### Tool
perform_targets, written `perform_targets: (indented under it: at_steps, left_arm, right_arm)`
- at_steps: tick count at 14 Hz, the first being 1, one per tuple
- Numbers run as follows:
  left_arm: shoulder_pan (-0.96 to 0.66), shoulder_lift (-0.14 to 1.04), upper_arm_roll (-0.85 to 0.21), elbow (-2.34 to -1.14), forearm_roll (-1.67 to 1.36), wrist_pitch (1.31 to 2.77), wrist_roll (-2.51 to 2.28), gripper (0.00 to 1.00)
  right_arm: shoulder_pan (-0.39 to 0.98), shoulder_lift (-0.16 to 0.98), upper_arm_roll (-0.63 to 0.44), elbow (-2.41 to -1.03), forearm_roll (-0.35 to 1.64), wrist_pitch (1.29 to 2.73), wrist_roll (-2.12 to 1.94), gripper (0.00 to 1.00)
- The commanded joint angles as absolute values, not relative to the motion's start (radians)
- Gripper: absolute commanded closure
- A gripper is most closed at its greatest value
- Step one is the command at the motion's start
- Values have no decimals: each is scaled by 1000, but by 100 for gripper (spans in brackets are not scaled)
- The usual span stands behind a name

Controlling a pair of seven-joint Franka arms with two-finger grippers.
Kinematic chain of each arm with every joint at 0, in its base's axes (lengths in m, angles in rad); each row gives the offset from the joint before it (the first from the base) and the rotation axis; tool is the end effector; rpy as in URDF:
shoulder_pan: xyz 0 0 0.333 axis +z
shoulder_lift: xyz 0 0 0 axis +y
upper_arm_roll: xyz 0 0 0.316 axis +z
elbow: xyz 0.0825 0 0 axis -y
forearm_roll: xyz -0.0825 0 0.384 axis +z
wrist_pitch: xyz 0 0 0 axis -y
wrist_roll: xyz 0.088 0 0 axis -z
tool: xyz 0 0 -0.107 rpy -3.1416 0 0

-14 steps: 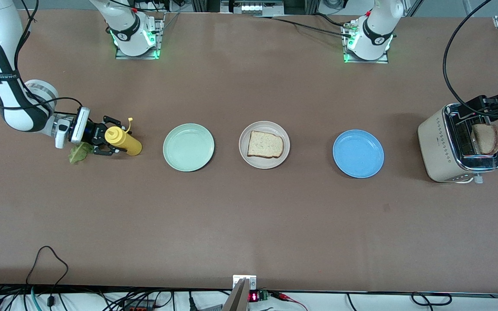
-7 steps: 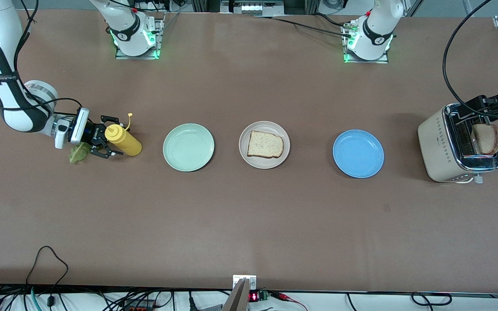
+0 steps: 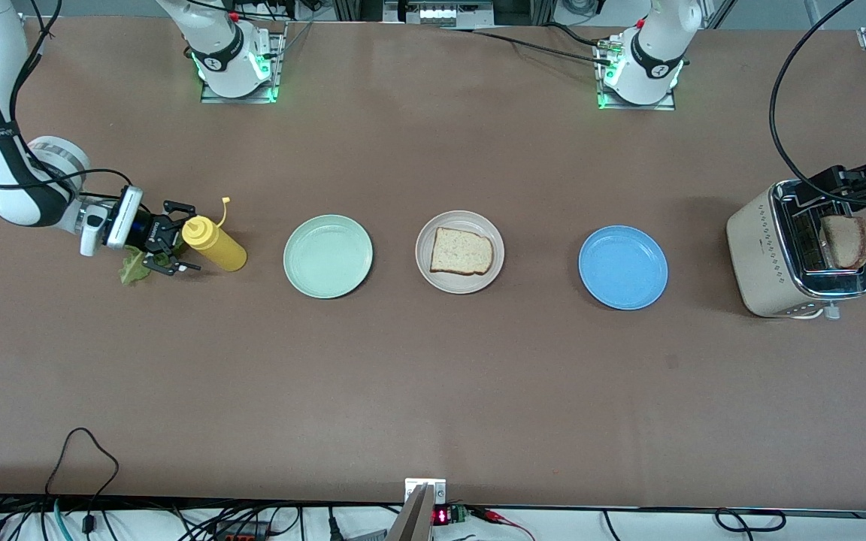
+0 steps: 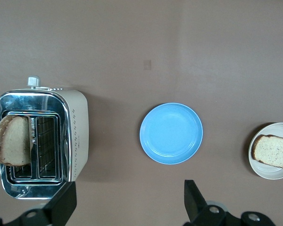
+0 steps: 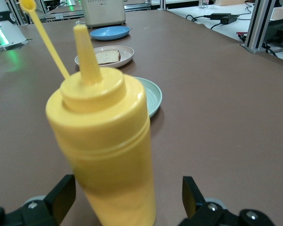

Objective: Make sandwich in beige plate with both arms
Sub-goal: 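Withdraw the right gripper from the mustard bottle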

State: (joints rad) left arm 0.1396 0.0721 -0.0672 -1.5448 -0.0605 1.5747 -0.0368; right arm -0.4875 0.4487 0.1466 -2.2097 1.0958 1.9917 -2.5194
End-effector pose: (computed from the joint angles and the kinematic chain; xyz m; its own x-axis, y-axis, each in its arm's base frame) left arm 0.5747 0.0366 0.5966 0.9930 0.1090 -0.0444 0.1117 -0.9917 0.0636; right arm 0.4881 -0.1109 0.1632 0.1547 0.4847 0.8609 0.9797 -0.1878 -0.0703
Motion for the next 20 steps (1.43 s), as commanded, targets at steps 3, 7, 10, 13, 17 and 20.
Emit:
perform_targets:
  at_steps: [3,7,10,13,17,20]
  left_arm:
    - [140,57,-67,-1560,-72,1580,-35,0]
    - [140,57,-67,-1560,-72,1580,-35,0]
    - [140,57,-74,-1560,-72,1580,-35,0]
    - [140,57,-74,-1560,-68,1582,-35,0]
    - [137,57,-77,-1560,-60,1582,-35,0]
    - [132,58,-77,-1560,-54,1588,-34,0]
  right_arm:
    - [-572,448,155,-2203,1006,1951,-2534,0]
    - [-609,413,138,-2184,942,1919,-2516,0]
    - [-609,353,110,-2171,907,1914,-2339,0]
    - [-588,292,112,-2126,884,1930,-2058,0]
    - [-551,220,118,-2037,732,1937,-1581,0]
    - [-516,163,120,-2031,584,1968,-1242,0]
